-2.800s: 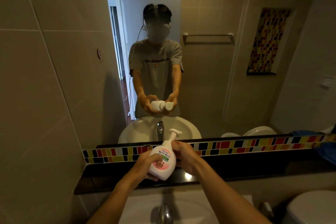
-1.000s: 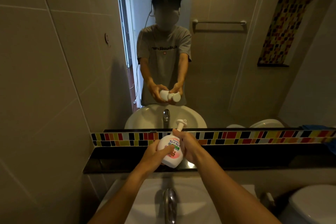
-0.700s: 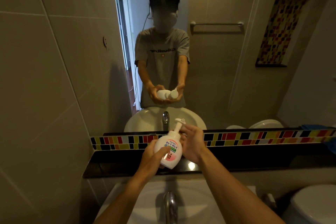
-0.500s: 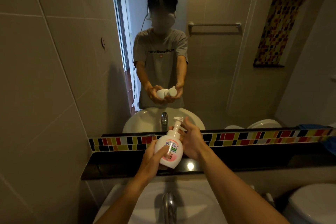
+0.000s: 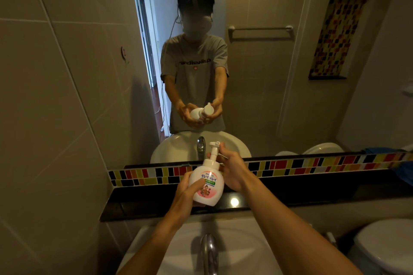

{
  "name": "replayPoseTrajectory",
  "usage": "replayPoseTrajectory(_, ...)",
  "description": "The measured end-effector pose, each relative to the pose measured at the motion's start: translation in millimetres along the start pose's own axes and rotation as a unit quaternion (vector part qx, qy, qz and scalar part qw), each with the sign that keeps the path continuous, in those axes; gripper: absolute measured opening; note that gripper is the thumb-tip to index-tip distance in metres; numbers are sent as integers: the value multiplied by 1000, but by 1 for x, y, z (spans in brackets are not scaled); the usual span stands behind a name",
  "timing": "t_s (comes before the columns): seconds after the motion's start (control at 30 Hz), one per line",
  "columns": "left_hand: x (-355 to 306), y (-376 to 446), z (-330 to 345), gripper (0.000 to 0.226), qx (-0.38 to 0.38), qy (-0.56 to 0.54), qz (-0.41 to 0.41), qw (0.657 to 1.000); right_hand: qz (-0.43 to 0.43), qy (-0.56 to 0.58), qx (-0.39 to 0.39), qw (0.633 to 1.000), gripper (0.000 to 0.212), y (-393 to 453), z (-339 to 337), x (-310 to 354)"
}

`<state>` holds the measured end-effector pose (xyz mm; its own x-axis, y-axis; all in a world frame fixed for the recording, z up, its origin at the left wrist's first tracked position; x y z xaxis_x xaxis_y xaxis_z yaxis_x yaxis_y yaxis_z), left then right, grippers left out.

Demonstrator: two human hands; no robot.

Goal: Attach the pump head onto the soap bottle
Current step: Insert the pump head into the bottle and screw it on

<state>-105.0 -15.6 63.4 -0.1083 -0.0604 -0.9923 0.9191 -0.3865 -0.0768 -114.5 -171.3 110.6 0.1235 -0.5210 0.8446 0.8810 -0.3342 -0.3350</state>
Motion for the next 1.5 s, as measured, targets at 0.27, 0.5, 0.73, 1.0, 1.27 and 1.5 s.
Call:
replayPoseTrajectory(0.27,5,-1,-2,23,-20,-22,-7,1000,1,-15,-4,1000,44,-3,4,-1)
replayPoseTrajectory(0.5,2,0,2,26,-28,8,15,999,-4,-12,-13,1000,56,-1,2,-3)
replayPoseTrajectory(0.73,8,0,3,22,-15,-31,-26,999,-5,-34,-19,999,42,2,-2,-6)
replayPoseTrajectory(1.0,17,4,1,29,-11,-34,-36,999,-14,-54,1,998,39,0,1,-7)
replayPoseTrajectory(1.27,25,13,-10,28,0,10,-21,1000,-59,-96,31,993,37,0,2,-15)
replayPoseTrajectory(1.5,26,16,-22,24,42,71,-18,996,-58,-144,43,987,42,9,0,-21)
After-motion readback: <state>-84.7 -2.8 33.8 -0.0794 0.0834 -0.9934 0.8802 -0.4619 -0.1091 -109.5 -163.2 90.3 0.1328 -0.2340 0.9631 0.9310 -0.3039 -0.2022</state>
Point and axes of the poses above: each hand's wrist, its own y-axis towards the middle knuckle, its own z-axis out of the palm, x = y × z, the point moved 1 cm from there along y, towards the middle knuckle, and after that the axes turned 7 degrees about -x, right-handed, at the moved point
